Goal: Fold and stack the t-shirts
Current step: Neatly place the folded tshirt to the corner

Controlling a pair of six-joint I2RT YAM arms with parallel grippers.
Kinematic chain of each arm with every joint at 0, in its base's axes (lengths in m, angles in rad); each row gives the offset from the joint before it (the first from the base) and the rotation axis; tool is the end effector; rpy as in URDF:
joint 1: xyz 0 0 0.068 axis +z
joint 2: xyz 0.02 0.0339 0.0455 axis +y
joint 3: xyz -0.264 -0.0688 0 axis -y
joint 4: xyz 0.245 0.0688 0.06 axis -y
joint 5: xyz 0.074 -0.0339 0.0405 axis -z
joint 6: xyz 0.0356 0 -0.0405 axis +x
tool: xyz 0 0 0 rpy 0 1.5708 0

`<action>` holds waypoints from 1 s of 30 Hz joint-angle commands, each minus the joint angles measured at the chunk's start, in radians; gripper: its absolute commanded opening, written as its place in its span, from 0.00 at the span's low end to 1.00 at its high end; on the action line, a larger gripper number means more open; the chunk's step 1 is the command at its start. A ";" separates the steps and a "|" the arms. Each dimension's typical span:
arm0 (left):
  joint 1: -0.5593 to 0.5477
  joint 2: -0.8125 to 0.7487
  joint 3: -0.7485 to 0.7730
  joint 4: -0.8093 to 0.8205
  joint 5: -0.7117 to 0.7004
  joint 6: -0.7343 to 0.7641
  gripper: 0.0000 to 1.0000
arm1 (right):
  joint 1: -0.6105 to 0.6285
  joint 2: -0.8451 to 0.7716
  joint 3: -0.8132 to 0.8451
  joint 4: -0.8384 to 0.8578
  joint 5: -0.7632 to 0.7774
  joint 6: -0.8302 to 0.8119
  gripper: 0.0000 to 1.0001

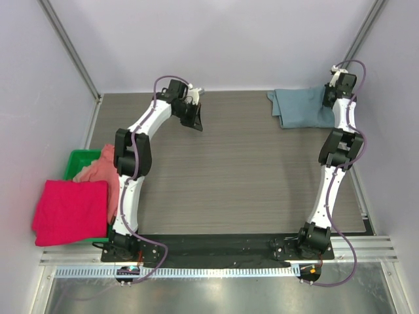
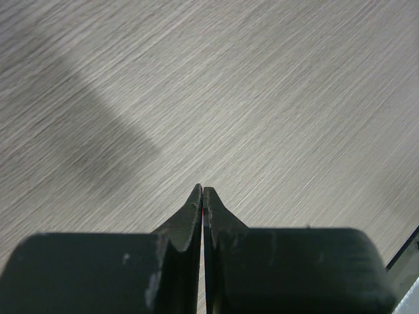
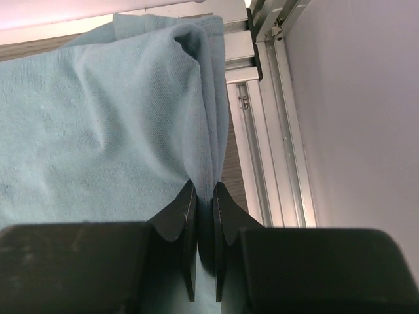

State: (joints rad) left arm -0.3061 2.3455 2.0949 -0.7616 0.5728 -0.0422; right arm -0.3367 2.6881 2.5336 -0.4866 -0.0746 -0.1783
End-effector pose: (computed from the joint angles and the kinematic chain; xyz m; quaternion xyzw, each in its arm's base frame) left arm 0.4824 -0.1727 0.2114 0.1985 0.9038 -0.3133 0.2134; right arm 0.5638 -0.1945 0.1853 0.0540 0.8918 -0.0818 0.4417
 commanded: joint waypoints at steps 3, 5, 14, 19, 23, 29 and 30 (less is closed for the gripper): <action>-0.011 -0.086 -0.003 -0.016 -0.028 0.030 0.00 | -0.005 -0.048 0.019 0.036 -0.013 -0.010 0.01; -0.011 -0.089 -0.004 -0.018 -0.037 0.034 0.00 | -0.007 -0.088 -0.047 -0.006 -0.053 -0.047 0.01; -0.013 -0.061 -0.007 -0.002 -0.005 0.016 0.00 | -0.015 -0.321 -0.369 -0.079 -0.229 -0.187 0.01; -0.013 -0.043 0.016 0.002 0.013 -0.001 0.00 | -0.018 -0.283 -0.325 -0.066 -0.179 -0.164 0.01; -0.013 -0.055 0.005 0.002 0.007 0.004 0.00 | -0.018 -0.260 -0.273 -0.038 -0.134 -0.162 0.01; -0.013 -0.081 -0.030 -0.004 -0.004 0.018 0.00 | -0.018 -0.162 -0.098 -0.006 -0.059 -0.156 0.01; -0.013 -0.084 -0.030 -0.005 -0.005 0.019 0.00 | -0.018 -0.137 -0.078 0.002 -0.045 -0.153 0.01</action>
State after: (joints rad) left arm -0.3206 2.3211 2.0708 -0.7753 0.5583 -0.0387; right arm -0.3489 2.5156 2.3497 -0.5541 -0.1856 -0.3309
